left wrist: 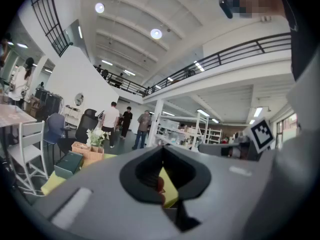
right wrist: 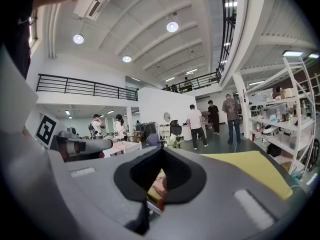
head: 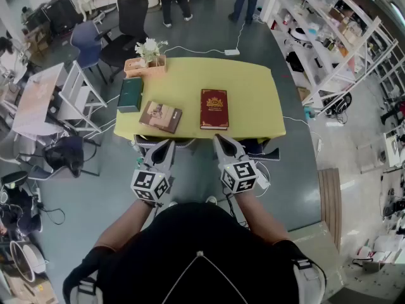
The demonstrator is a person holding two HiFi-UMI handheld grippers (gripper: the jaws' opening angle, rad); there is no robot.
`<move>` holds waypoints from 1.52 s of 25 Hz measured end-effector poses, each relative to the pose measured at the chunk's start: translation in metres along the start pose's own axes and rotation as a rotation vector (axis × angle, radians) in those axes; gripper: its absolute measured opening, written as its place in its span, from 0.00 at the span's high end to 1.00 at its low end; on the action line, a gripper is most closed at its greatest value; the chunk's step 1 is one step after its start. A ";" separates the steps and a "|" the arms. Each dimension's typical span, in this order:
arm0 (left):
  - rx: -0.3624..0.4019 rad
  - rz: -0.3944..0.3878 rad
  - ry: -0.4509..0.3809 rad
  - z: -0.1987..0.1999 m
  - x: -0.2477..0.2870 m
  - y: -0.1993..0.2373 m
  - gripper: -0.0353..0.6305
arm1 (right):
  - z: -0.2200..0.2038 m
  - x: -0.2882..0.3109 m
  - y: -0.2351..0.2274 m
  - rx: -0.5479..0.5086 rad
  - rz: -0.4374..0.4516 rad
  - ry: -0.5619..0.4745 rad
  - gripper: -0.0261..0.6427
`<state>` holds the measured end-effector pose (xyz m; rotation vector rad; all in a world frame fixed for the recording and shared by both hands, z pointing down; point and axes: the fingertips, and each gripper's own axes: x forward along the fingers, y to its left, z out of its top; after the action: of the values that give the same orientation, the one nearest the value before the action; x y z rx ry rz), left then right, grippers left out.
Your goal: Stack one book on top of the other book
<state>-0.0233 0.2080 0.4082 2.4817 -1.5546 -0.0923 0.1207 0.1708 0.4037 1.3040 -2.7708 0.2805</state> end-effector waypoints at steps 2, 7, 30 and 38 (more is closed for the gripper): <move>0.000 0.000 0.000 -0.001 -0.003 0.001 0.94 | -0.002 0.000 0.002 -0.001 0.000 -0.001 0.96; -0.001 0.004 0.002 0.000 -0.010 0.005 0.94 | -0.002 0.001 0.010 -0.003 -0.001 0.000 0.96; -0.039 -0.006 0.024 -0.014 -0.064 0.053 0.94 | -0.026 0.015 0.060 0.081 -0.087 0.005 0.95; -0.060 -0.016 0.042 -0.025 -0.071 0.072 0.93 | -0.043 0.020 0.070 0.090 -0.134 0.037 0.95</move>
<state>-0.1141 0.2451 0.4435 2.4342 -1.4940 -0.0873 0.0536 0.2077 0.4389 1.4813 -2.6534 0.4201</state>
